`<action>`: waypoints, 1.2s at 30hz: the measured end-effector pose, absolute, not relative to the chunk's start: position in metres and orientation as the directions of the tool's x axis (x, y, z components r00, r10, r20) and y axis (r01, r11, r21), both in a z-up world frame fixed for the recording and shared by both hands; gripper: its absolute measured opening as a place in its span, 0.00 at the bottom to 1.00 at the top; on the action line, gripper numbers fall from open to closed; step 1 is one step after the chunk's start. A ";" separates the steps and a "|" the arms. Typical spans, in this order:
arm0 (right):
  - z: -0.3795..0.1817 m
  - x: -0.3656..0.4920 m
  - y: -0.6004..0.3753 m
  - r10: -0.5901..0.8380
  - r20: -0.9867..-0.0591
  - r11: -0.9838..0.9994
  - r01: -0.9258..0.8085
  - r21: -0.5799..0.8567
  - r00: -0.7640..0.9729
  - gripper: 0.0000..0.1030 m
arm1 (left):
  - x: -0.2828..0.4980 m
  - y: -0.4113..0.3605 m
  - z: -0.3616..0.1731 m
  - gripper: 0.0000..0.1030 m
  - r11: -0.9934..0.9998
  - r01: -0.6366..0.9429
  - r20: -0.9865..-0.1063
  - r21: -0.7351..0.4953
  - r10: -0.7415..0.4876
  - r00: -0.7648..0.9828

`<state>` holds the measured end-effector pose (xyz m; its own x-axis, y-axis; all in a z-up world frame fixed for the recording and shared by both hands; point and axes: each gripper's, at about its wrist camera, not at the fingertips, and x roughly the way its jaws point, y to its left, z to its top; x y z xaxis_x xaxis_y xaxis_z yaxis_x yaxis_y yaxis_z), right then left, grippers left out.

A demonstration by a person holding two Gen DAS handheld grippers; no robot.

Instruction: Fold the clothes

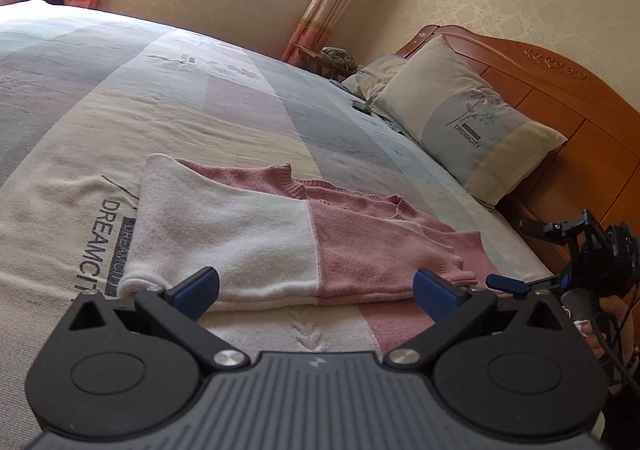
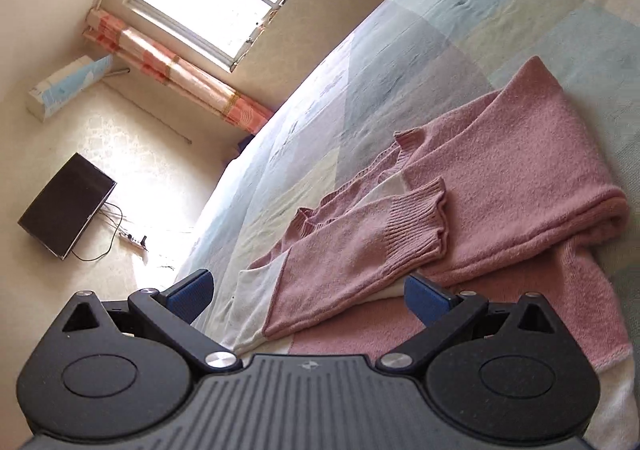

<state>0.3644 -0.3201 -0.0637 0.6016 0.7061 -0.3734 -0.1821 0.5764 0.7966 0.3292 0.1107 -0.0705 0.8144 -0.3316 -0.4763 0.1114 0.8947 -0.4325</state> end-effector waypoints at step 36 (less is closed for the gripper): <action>-0.097 0.403 -0.302 0.554 -0.584 0.736 -0.021 0.677 0.593 0.09 | 0.325 0.138 -0.060 0.99 0.854 0.054 -0.430 -0.518 -0.314 0.847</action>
<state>0.4027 -0.3022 -0.0967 0.5933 0.5539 -0.5841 -0.0208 0.7359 0.6768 0.3248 0.1378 -0.0603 0.8466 -0.3144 -0.4296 0.0540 0.8536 -0.5182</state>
